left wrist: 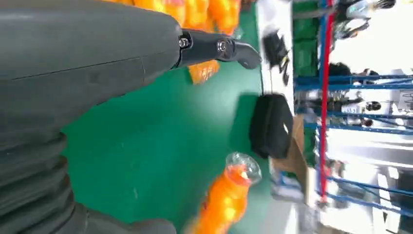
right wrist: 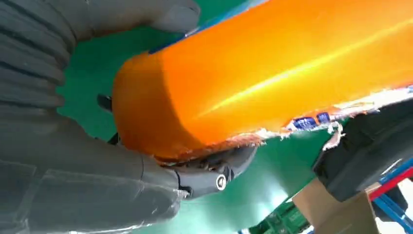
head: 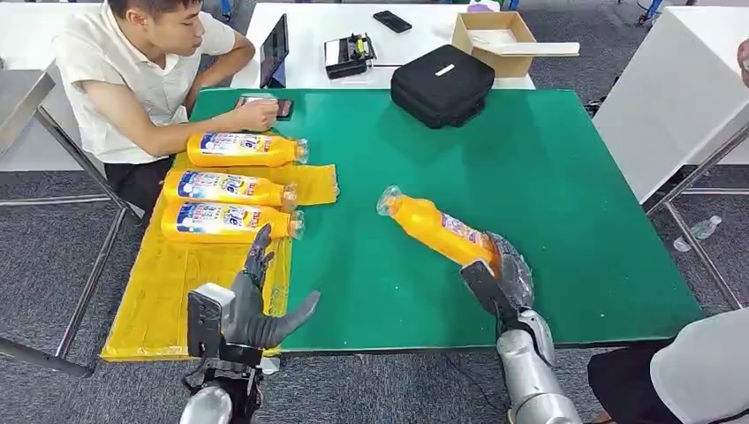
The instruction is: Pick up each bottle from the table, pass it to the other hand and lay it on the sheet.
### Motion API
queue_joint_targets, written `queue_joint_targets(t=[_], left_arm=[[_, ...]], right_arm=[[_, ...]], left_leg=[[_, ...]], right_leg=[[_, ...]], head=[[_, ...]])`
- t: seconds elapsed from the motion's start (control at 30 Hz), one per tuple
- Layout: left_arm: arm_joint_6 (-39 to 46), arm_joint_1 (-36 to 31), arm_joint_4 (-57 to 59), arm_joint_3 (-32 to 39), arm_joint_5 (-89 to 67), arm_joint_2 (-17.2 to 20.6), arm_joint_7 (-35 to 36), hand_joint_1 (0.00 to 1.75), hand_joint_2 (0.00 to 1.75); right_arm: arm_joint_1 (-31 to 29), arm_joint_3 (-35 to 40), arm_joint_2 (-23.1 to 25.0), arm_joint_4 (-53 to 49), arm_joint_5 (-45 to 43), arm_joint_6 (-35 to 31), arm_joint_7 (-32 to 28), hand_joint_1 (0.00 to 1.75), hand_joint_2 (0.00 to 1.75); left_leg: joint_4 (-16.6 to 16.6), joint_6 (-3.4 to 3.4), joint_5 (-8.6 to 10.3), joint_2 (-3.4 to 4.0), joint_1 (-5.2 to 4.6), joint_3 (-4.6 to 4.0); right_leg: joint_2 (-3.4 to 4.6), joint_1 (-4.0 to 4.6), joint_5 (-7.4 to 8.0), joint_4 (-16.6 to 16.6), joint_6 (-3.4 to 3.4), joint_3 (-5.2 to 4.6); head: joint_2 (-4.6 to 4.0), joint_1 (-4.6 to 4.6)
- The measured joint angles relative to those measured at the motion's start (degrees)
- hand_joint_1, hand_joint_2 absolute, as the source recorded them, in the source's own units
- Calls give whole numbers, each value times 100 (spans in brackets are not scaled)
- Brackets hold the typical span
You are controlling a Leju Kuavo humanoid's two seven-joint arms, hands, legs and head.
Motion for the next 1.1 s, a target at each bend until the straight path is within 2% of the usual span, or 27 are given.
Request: queue_joint_targets(t=[0.43, 0.57, 0.83, 0.97, 1.1], left_arm=[[-331, -72, 381, 50, 496, 0, -9, 0, 175], [-965, -194, 849, 52, 915, 2, -96, 0, 175], [-1266, -412, 1532, 13, 956, 2, -264, 0, 175], [-1173, -620, 1931, -4, 989, 0, -291, 0, 175], [-656, -823, 2193, -11, 976, -2, -240, 0, 175]], right_arm=[[4, 24, 138, -123, -129, 127, -127, 175, 175], [-62, 249, 227, -125, -365, 389, -302, 175, 175], [-60, 840, 424, -440, -807, 752, -372, 175, 175], [-56, 1210, 522, -605, -957, 909, -385, 175, 175], [12, 1567, 601, -910, -1139, 962, -326, 175, 175]], left_leg=[[0, 1, 1, -9, -1, -24], [0, 0, 1, -6, -1, -23], [0, 0, 4, -7, 2, -25], [0, 0, 4, -7, 1, -25], [0, 1, 5, -6, 1, -25]], right_leg=[[-1, -2, -1, 1, 1, -16], [0, -1, 0, 2, 1, -20], [-1, 0, -1, 4, 0, -21], [-1, -1, 0, 3, 0, -24], [0, 0, 0, 4, 1, -24]], head=[[0, 0], [0, -2], [0, 0], [0, 0], [0, 0]])
